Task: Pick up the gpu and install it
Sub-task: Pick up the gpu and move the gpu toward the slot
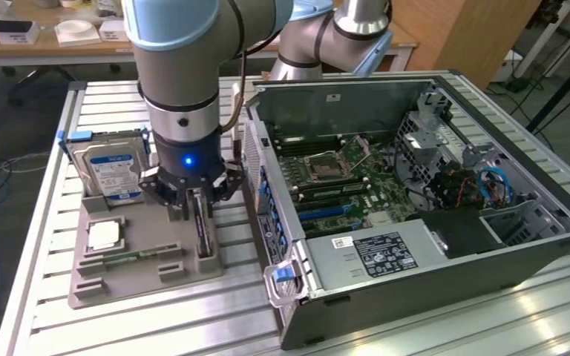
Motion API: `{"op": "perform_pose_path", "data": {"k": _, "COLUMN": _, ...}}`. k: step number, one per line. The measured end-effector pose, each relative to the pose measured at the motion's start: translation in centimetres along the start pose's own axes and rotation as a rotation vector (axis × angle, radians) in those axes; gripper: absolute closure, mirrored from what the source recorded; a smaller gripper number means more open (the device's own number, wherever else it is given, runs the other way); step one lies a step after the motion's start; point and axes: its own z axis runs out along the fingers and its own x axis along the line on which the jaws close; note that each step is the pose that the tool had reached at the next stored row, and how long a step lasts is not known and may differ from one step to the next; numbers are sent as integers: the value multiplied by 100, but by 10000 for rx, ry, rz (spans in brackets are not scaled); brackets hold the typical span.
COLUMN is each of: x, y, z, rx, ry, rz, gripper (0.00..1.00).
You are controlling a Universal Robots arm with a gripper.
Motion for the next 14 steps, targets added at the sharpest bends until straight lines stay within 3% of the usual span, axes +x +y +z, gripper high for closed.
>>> {"op": "perform_pose_path", "data": {"k": 5, "x": -5, "y": -1, "z": 55, "rx": 1, "ry": 23, "rz": 2, "gripper": 59}}
{"op": "perform_pose_path", "data": {"k": 14, "x": -5, "y": -2, "z": 55, "rx": 2, "ry": 25, "rz": 0, "gripper": 60}}
